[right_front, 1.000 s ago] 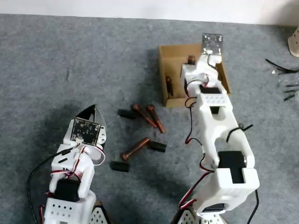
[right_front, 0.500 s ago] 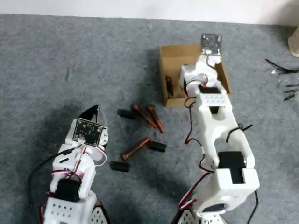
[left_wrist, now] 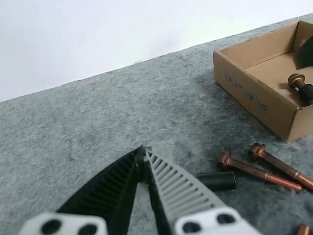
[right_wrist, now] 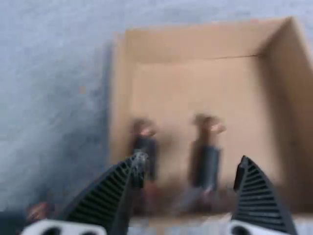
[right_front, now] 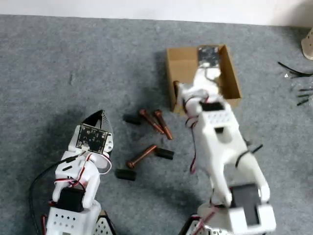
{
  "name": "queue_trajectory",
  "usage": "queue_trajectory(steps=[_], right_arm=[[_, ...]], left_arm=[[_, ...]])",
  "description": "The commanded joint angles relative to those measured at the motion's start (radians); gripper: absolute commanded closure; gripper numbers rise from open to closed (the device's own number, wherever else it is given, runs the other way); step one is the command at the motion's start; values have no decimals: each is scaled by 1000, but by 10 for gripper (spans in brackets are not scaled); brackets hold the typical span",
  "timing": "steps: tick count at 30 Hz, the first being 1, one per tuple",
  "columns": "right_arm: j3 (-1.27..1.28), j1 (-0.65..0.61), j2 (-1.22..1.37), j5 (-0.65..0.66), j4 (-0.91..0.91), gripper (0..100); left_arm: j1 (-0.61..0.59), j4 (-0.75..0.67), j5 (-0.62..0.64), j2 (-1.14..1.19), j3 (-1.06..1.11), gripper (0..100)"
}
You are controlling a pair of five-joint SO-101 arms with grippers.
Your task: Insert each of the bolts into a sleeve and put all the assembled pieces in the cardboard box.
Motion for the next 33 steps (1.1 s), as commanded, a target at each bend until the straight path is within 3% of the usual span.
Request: queue_trajectory(steps=[1,15,21,26,33], right_arm=[[128,-108,-209,0,12,737],[549,-277,-708,97,13,737],[627,-332,-631,100,13,739],[619,-340,-529,195,25,739],[618,-361,-506,203,236,739]], left_arm=[[8,-20,-6,-10,18,993],[7,-20,-6,-12,16,993],[-44,-15,0,-12,-2,993],[-45,-15,0,-12,-2,993],[-51,-18,-2,-12,2,993]])
